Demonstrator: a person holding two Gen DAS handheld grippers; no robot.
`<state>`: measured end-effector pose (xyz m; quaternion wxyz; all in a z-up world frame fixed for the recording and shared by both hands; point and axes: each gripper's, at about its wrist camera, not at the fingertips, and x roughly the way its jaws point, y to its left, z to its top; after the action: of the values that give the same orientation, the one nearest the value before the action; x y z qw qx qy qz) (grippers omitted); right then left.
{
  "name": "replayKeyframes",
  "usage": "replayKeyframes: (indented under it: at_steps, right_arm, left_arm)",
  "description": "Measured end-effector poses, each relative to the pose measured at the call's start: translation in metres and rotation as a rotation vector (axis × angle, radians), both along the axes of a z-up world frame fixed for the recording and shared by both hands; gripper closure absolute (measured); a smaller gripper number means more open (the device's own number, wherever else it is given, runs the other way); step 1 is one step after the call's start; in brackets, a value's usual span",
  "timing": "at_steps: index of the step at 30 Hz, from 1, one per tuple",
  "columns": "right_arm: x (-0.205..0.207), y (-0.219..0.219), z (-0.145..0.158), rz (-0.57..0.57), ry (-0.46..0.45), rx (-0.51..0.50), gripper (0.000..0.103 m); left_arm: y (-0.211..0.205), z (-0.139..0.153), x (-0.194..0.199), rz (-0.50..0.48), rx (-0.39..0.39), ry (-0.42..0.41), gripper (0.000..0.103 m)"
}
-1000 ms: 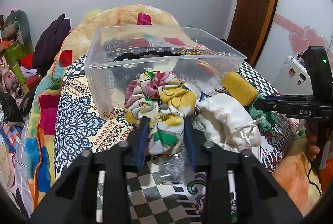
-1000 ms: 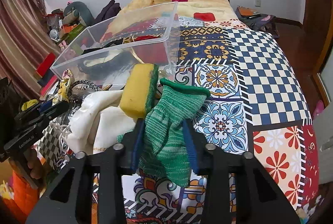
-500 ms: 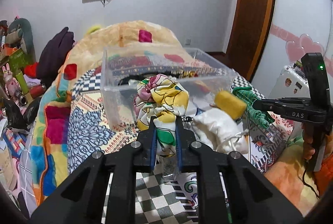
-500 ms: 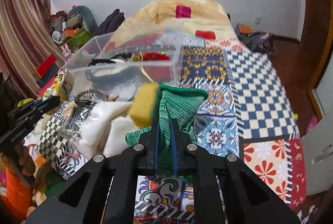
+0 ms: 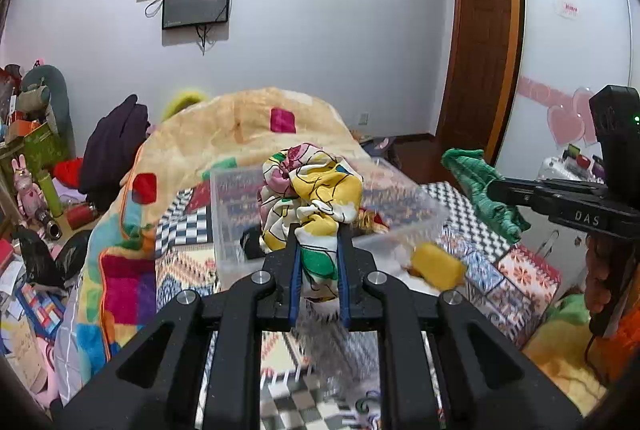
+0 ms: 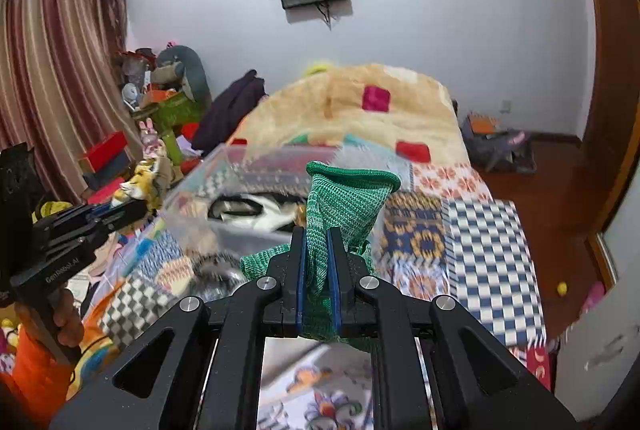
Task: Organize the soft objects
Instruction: 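Carry the scrunchie and glove over the clear box and open both grippers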
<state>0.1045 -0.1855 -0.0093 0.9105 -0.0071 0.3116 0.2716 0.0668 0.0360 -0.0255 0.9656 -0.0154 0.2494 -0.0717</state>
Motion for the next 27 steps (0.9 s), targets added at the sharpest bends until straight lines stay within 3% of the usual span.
replayKeyframes:
  at_steps: [11,27]
  right_arm:
    - [0.028,0.044,-0.002,0.046,-0.031,-0.031,0.094]
    - [0.073,0.063,-0.037,0.009,0.079,-0.079,0.094]
  left_arm:
    - [0.005,0.004,0.04,0.021,0.005,0.018,0.088]
    - [0.001,-0.04,0.105,0.0,0.006,0.188,0.088]
